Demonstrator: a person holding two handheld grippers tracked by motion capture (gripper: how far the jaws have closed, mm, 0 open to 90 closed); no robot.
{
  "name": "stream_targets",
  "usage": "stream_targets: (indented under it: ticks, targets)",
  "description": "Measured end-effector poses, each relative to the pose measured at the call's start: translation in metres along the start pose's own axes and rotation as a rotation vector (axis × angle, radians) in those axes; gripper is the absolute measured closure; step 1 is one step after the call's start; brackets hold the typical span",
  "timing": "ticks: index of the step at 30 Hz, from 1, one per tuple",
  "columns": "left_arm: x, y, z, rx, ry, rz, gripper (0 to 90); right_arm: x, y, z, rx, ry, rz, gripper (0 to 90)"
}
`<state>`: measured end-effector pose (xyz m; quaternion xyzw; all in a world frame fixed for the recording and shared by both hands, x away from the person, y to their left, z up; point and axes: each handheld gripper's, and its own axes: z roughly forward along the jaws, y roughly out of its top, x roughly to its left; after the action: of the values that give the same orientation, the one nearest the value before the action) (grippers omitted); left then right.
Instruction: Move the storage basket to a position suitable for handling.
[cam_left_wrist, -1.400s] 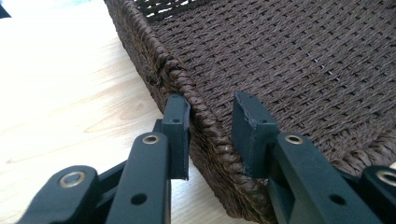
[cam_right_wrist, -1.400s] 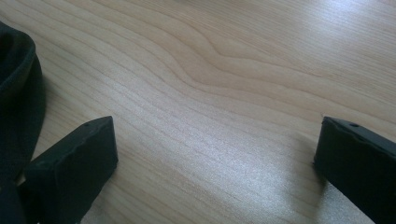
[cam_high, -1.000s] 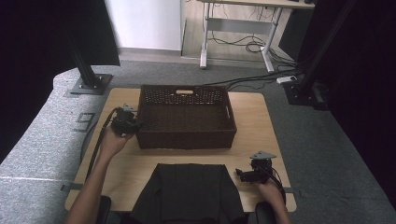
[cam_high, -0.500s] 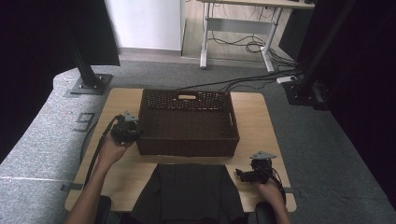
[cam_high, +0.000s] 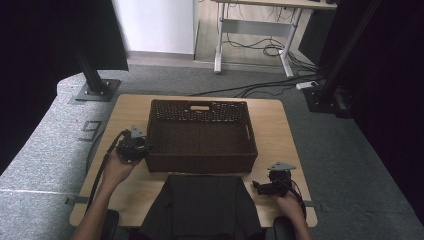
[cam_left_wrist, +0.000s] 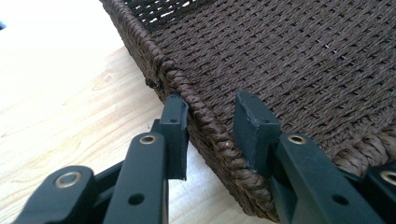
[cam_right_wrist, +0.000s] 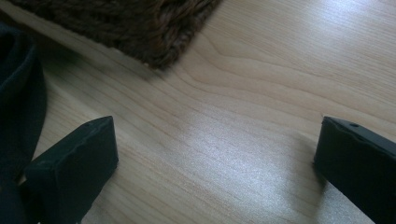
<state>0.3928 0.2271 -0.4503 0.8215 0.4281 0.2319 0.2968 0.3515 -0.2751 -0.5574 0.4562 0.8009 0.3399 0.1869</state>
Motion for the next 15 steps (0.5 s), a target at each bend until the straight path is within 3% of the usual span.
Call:
stream_targets:
  ticks: [15]
  targets:
    - [-0.0010,-0.0059,-0.0053,-0.010,-0.020,0.017,65.0,0.0000,0.0000,0.0000,0.000,0.000,0.000,0.0]
